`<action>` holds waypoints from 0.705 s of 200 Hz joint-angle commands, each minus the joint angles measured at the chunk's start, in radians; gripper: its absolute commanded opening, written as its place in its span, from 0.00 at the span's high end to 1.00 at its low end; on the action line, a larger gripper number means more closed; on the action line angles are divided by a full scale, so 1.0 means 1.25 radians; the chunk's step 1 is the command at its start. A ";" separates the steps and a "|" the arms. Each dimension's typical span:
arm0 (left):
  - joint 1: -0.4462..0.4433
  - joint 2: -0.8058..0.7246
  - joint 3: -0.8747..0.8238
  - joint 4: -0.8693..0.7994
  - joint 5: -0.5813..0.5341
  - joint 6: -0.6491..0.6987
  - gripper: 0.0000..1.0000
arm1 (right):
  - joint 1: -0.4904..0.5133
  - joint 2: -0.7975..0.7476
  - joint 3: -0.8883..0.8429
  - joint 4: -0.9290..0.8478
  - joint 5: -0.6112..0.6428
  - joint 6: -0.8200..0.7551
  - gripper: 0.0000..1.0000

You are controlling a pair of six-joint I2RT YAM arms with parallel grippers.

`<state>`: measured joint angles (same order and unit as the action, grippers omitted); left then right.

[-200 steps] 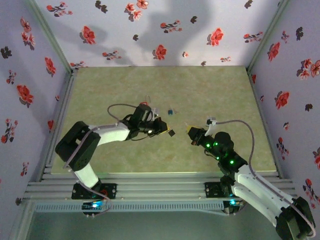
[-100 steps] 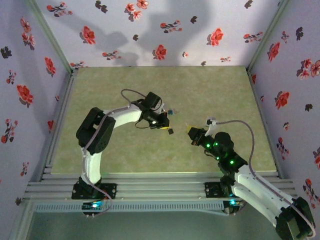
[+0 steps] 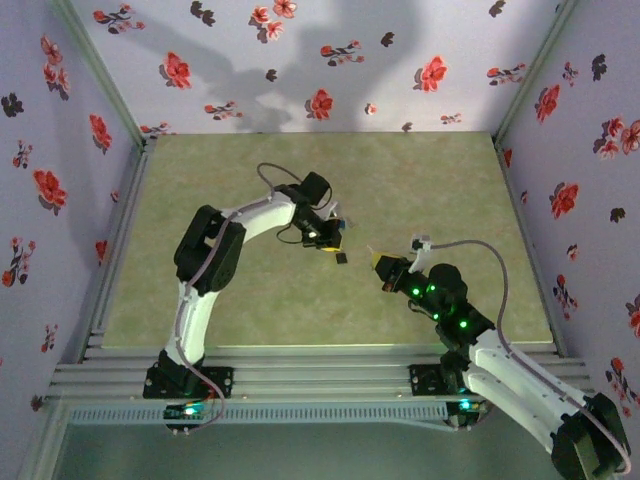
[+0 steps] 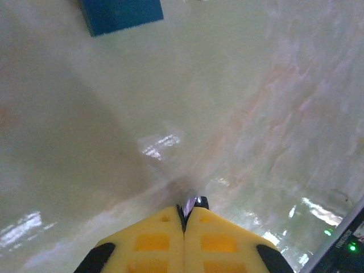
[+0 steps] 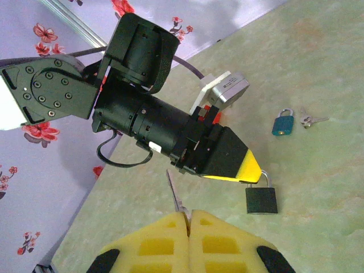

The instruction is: Lock with the key

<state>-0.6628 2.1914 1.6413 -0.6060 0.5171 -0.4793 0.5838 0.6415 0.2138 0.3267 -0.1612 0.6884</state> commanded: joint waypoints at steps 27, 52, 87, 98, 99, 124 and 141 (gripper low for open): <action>0.011 0.059 0.078 -0.124 -0.053 0.085 0.90 | -0.004 0.011 -0.009 0.043 -0.020 0.006 1.00; 0.011 0.073 0.114 -0.158 -0.080 0.102 0.84 | -0.004 0.020 -0.007 0.044 -0.026 0.008 1.00; 0.012 0.091 0.161 -0.196 -0.097 0.116 0.83 | -0.004 0.026 -0.005 0.047 -0.028 0.008 1.00; 0.013 0.096 0.176 -0.209 -0.102 0.120 0.82 | -0.004 0.027 -0.005 0.046 -0.030 0.008 1.00; 0.013 0.097 0.177 -0.210 -0.103 0.120 0.82 | -0.004 0.027 -0.005 0.046 -0.030 0.008 1.00; 0.014 0.096 0.209 -0.233 -0.125 0.130 0.74 | -0.004 0.031 -0.003 0.044 -0.026 0.008 1.00; 0.018 0.095 0.232 -0.244 -0.129 0.134 0.67 | -0.004 0.038 -0.002 0.043 -0.027 0.008 1.00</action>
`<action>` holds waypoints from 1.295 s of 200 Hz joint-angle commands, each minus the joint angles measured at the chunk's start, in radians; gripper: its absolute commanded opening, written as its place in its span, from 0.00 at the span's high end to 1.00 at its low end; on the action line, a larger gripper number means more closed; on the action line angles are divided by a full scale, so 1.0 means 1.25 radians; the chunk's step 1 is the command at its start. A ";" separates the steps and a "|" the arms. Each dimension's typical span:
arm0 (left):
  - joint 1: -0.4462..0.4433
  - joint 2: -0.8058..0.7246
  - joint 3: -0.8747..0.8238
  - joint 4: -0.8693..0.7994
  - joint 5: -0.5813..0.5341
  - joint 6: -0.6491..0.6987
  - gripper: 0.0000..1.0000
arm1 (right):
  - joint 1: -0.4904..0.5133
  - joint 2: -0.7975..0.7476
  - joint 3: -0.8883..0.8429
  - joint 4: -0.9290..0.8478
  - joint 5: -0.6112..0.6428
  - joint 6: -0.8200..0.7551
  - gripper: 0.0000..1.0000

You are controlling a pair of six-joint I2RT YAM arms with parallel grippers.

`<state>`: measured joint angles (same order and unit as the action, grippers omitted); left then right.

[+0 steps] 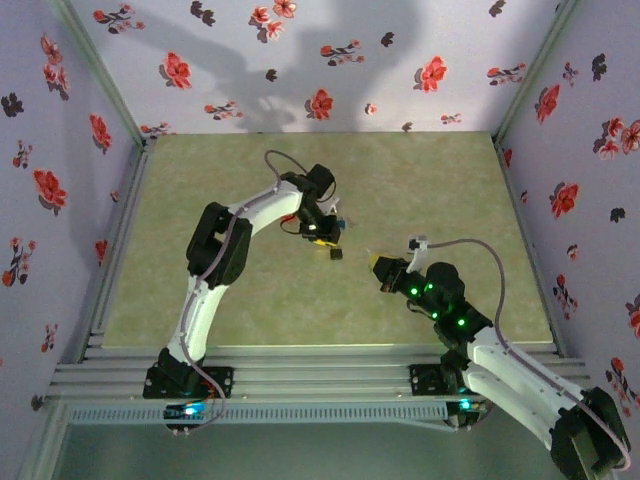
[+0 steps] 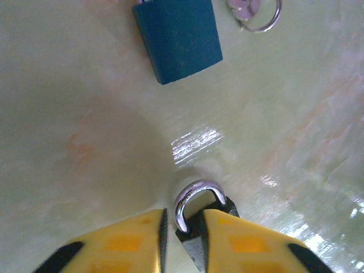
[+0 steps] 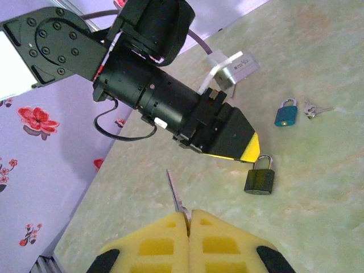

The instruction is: Lock with the key

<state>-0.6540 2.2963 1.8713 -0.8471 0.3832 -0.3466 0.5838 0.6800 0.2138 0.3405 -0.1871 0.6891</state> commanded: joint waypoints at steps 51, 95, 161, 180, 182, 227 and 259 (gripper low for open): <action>0.040 -0.087 0.104 -0.111 -0.054 0.034 0.49 | -0.005 0.065 0.021 -0.001 0.013 -0.011 1.00; 0.067 -0.341 0.001 -0.035 -0.043 0.035 0.27 | 0.000 0.205 0.051 0.037 0.006 -0.014 1.00; 0.083 -0.721 -0.353 0.160 -0.260 0.000 0.00 | 0.005 0.308 0.129 -0.044 0.102 -0.005 1.00; 0.084 -0.816 -0.457 0.233 -0.367 -0.023 0.00 | 0.005 0.318 0.143 -0.073 0.144 -0.004 1.00; 0.085 -0.826 -0.469 0.242 -0.383 -0.028 0.00 | 0.005 0.321 0.145 -0.077 0.147 -0.004 1.00; 0.097 -0.946 -0.652 0.367 -0.610 -0.077 0.00 | 0.005 0.408 0.199 -0.107 0.166 -0.001 1.00; 0.099 -0.961 -0.642 0.356 -0.716 -0.058 0.00 | 0.004 0.481 0.239 -0.109 0.179 -0.013 1.00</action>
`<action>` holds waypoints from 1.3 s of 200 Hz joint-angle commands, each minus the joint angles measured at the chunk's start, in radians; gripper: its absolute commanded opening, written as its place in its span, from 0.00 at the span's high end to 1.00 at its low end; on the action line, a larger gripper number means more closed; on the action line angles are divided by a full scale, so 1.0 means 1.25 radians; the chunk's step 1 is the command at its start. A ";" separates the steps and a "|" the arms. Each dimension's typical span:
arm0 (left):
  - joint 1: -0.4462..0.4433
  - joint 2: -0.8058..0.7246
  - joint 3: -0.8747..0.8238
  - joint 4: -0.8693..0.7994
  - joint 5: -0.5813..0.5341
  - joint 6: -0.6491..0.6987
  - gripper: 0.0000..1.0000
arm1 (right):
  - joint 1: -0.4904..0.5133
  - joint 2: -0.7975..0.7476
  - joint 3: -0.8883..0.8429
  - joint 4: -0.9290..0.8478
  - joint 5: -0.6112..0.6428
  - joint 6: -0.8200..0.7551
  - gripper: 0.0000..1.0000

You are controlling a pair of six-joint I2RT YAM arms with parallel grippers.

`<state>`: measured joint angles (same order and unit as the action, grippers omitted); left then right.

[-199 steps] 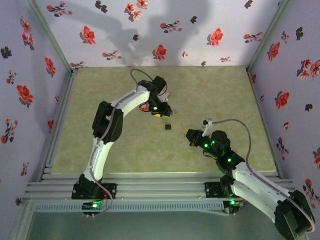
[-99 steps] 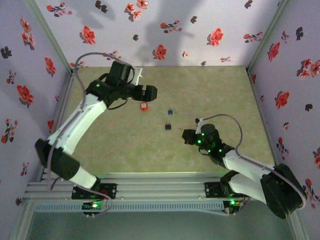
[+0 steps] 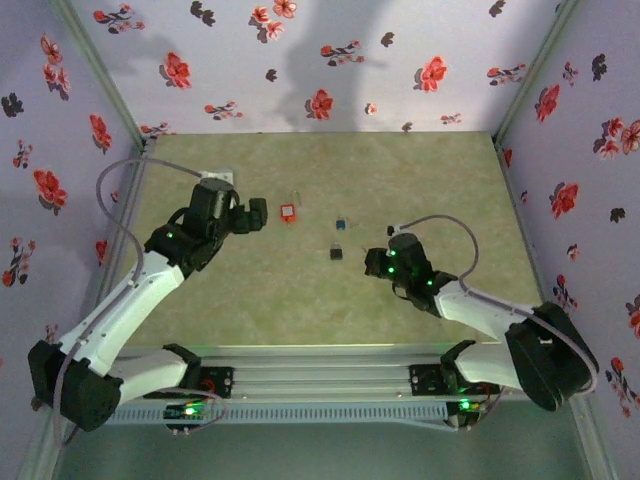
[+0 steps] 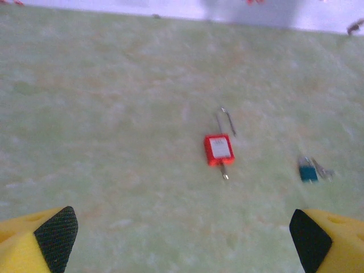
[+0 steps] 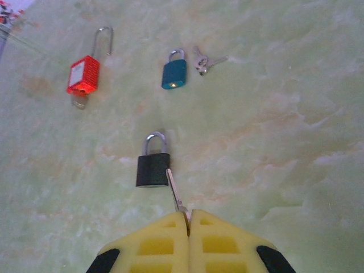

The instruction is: Lock with the key

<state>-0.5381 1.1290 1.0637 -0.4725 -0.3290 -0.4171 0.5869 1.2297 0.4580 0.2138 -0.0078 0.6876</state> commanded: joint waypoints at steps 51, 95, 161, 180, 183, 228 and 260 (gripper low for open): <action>0.005 -0.107 -0.058 0.132 -0.221 0.020 0.00 | -0.002 0.162 0.098 0.015 0.026 -0.011 1.00; 0.004 -0.130 -0.074 0.148 -0.226 0.022 0.00 | -0.007 0.249 0.143 0.048 0.006 0.003 1.00; -0.005 -0.131 -0.077 0.151 -0.227 0.029 0.00 | -0.007 0.366 0.205 0.079 -0.040 0.033 1.00; -0.005 -0.130 -0.078 0.153 -0.228 0.033 0.00 | -0.007 0.385 0.216 0.081 -0.039 0.037 1.00; -0.005 -0.131 -0.078 0.152 -0.228 0.033 0.00 | -0.007 0.386 0.217 0.081 -0.038 0.037 1.00; -0.005 -0.133 -0.078 0.154 -0.229 0.036 0.00 | -0.007 0.413 0.239 0.073 -0.050 0.033 1.00; -0.005 -0.134 -0.079 0.154 -0.229 0.037 0.00 | -0.007 0.420 0.249 0.057 -0.058 0.028 0.98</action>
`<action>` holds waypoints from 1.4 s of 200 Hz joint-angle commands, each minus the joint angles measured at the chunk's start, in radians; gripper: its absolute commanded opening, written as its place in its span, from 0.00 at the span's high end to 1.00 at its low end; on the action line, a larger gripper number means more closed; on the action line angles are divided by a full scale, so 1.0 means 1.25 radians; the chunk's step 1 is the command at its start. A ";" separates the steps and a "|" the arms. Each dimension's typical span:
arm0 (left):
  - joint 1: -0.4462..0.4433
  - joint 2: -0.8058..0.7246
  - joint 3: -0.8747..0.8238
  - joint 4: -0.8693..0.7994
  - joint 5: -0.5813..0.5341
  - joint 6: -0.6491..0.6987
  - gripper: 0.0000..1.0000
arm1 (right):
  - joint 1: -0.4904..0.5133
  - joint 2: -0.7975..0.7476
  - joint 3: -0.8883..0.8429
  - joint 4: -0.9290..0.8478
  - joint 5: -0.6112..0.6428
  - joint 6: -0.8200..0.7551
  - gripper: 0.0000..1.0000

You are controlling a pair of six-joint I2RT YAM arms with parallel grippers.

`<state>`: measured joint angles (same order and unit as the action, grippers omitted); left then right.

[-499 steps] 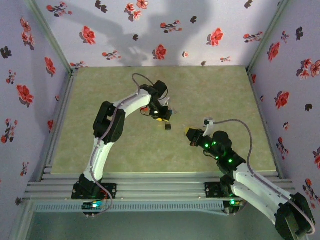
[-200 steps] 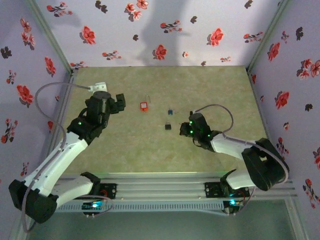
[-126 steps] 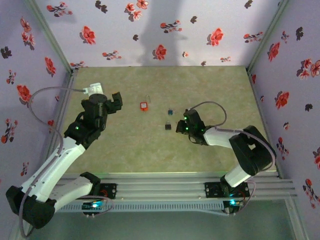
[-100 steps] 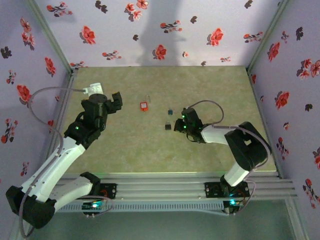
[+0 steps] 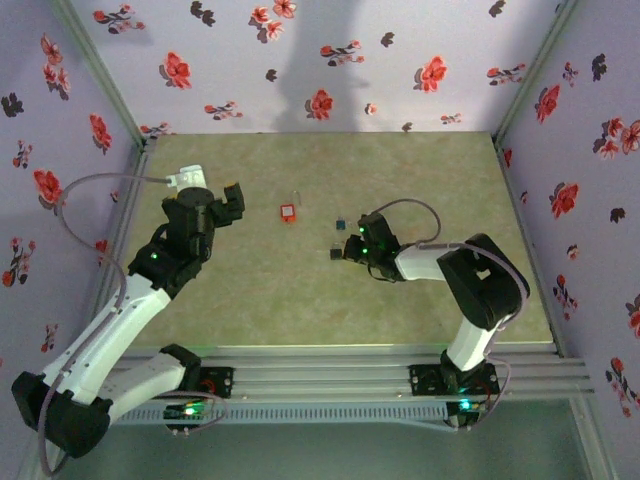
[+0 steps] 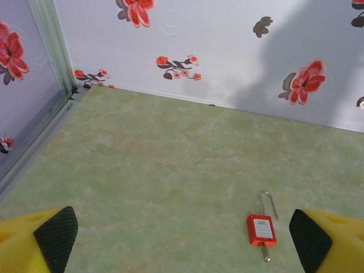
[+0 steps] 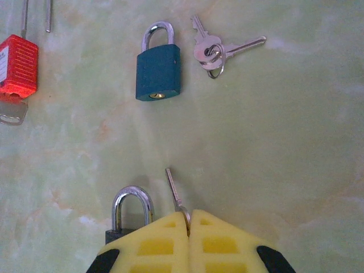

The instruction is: Lock with the key

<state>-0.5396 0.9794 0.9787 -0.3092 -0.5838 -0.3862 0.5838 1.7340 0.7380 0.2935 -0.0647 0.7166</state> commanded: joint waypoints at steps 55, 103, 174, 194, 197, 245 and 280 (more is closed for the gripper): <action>-0.005 -0.017 -0.011 0.025 -0.027 0.014 0.00 | -0.003 0.000 0.035 -0.043 -0.013 -0.007 0.79; -0.004 -0.018 -0.011 0.024 -0.029 0.016 0.00 | -0.003 -0.055 0.057 -0.115 0.012 -0.035 0.67; -0.004 -0.025 -0.011 0.026 -0.034 0.017 0.00 | 0.020 -0.108 0.144 -0.254 0.057 -0.114 0.44; -0.004 -0.028 -0.013 0.028 -0.039 0.018 0.00 | 0.049 -0.099 0.199 -0.306 0.091 -0.138 0.36; -0.004 -0.028 -0.013 0.029 -0.040 0.019 0.00 | 0.053 -0.097 0.208 -0.313 0.097 -0.142 0.35; -0.004 -0.039 -0.018 0.034 -0.057 0.022 0.00 | 0.115 -0.011 0.362 -0.410 0.144 -0.167 0.05; -0.004 -0.047 -0.025 0.042 -0.077 0.027 0.00 | 0.144 0.072 0.478 -0.479 0.167 -0.176 0.01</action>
<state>-0.5396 0.9432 0.9634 -0.2989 -0.6281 -0.3786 0.7433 1.7561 1.2533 -0.1955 0.0883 0.5220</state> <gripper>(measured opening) 0.996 0.993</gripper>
